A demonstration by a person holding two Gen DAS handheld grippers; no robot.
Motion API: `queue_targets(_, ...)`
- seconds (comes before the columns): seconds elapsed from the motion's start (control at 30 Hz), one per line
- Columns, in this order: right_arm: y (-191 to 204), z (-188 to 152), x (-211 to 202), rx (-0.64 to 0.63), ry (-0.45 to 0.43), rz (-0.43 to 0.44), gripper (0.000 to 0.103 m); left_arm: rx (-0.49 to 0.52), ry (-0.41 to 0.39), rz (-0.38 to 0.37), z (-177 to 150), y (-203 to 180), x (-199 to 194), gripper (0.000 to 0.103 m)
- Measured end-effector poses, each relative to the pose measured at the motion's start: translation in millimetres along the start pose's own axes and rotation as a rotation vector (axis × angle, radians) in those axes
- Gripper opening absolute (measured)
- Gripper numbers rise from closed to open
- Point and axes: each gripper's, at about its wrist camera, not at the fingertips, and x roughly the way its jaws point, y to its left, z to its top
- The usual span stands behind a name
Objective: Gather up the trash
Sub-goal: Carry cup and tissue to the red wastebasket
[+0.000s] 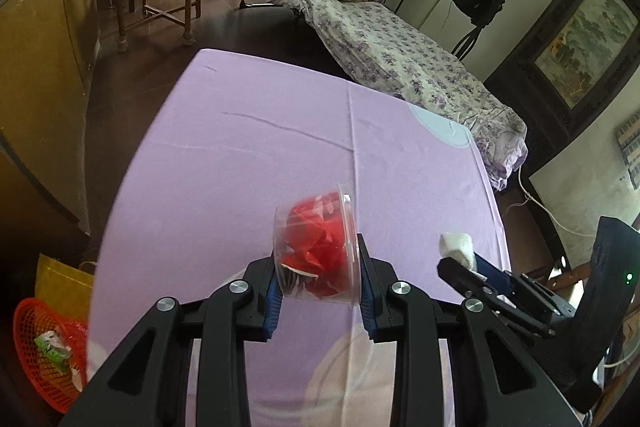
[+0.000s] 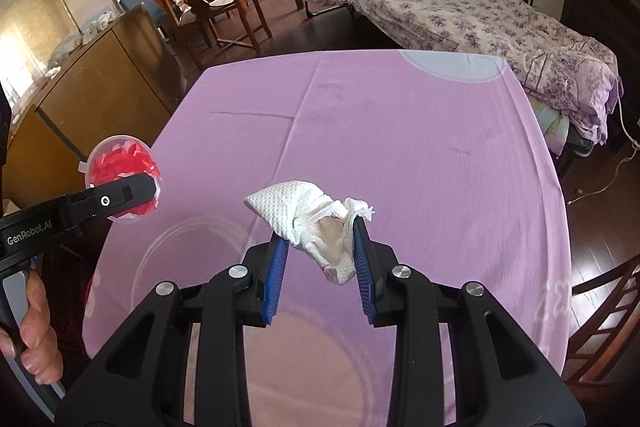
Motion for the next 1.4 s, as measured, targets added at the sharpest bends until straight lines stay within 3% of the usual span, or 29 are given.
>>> queue_targets(0.33, 37, -24, -29, -0.042, 0.0, 0.032, 0.033, -0.011, -0.048, 0.019, -27, 30, -60, 0.031)
queue_targets(0.6, 93, -33, -48, -0.141, -0.006, 0.078, 0.033, -0.039, -0.081, 0.033, -50, 59, -96, 0.031)
queue_targets(1.4, 286, -62, -55, -0.48, 0.072, 0.26, 0.033, -0.295, -0.152, 0.182, -111, 234, -182, 0.032)
